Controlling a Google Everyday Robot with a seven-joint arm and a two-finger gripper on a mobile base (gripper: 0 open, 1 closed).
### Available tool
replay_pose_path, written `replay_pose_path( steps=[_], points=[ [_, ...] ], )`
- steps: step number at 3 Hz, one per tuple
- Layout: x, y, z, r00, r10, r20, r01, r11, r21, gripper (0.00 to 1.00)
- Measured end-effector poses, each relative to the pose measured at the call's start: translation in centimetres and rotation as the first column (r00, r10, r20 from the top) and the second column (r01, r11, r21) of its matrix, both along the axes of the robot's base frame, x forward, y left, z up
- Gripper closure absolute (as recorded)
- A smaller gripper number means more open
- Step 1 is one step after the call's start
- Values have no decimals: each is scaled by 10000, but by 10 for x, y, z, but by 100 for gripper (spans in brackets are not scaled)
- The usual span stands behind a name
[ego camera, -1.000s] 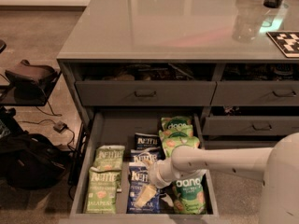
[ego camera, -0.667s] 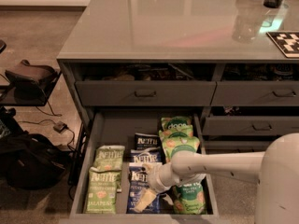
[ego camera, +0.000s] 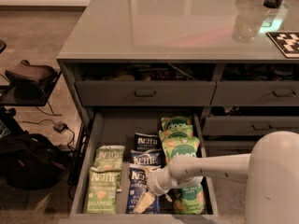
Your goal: Pick blue chip bag from middle drawer and place on counter
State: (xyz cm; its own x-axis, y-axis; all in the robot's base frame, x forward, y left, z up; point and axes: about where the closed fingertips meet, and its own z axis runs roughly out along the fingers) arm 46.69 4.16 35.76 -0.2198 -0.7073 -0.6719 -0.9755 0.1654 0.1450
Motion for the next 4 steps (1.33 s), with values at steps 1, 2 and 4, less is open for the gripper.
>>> replay_pose_path(
  steps=[1, 2, 4],
  points=[
    [0, 0, 0, 10000, 1, -1, -1, 10000, 0, 17],
    [0, 0, 0, 10000, 2, -1, -2, 10000, 1, 41],
    [0, 0, 7, 10000, 6, 6, -6, 10000, 2, 87]
  ],
)
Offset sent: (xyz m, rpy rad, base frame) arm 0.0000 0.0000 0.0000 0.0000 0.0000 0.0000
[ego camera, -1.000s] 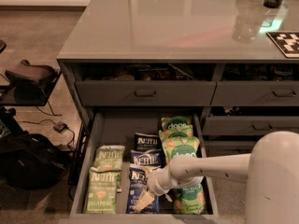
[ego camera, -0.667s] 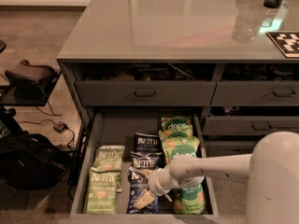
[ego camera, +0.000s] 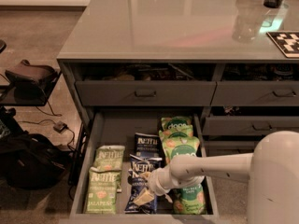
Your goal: Pick blue chip bag from middle drawer and place on counter
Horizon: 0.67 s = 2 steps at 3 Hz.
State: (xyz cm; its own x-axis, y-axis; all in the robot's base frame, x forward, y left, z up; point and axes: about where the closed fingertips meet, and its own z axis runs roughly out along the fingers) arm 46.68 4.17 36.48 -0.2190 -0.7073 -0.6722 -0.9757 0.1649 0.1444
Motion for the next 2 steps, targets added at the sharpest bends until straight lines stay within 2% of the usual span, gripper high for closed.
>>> replay_pose_path(
  steps=[1, 2],
  points=[
    [-14, -2, 52, 9946, 293, 993, -324, 9990, 295, 100],
    [-33, -6, 121, 9792, 572, 1946, -699, 9958, 591, 100]
  ],
)
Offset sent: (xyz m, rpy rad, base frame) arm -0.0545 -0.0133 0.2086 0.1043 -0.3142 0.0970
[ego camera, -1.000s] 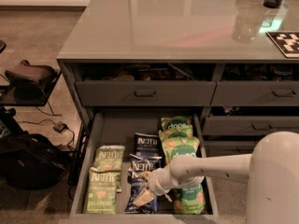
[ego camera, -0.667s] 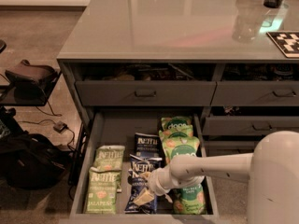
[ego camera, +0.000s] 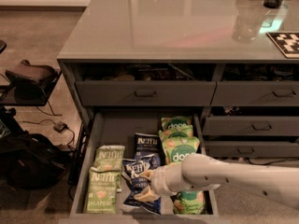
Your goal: Pick blue chip bag from middle drawer and place on counter
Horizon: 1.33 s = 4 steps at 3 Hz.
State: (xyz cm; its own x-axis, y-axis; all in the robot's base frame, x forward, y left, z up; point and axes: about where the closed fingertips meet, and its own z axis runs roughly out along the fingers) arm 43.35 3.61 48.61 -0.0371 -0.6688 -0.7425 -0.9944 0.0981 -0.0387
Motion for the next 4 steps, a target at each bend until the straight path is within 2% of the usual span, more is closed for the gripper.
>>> replay_pose_path(
  steps=[1, 2, 3, 4],
  points=[
    [-3, 1, 62, 9958, 517, 754, -529, 9985, 136, 100],
    [34, -1, 167, 9912, 742, 1093, -776, 9966, 277, 100],
    [70, -9, 227, 9918, 341, 1233, -414, 9975, 572, 100],
    [106, -22, 288, 9908, -354, 1309, 241, 9959, 867, 100]
  ],
)
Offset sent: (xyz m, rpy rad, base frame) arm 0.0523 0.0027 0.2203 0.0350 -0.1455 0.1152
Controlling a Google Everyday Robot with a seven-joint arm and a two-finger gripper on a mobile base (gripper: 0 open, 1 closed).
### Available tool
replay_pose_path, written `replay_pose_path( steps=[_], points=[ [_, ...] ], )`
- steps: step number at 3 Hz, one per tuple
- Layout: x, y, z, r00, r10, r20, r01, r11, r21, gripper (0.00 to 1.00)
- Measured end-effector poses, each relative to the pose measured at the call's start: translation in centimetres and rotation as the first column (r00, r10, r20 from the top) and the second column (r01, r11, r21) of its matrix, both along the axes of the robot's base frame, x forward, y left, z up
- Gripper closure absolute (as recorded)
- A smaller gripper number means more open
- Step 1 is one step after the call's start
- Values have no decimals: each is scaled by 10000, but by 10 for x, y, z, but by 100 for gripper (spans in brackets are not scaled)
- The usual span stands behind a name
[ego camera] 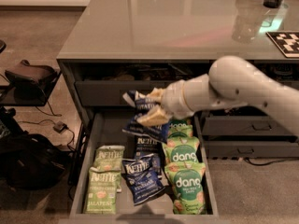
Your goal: Pick blue chip bag from middle drawer and place on counter
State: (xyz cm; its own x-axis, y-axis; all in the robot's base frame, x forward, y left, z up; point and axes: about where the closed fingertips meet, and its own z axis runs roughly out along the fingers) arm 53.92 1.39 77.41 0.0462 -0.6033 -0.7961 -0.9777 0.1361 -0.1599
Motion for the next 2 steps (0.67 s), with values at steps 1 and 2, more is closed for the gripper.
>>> replay_pose_path(
  steps=[1, 2],
  points=[
    [23, -2, 60, 9977, -655, 176, 654, 9978, 63, 100],
    [23, -2, 60, 9977, -655, 176, 654, 9978, 63, 100]
  ],
)
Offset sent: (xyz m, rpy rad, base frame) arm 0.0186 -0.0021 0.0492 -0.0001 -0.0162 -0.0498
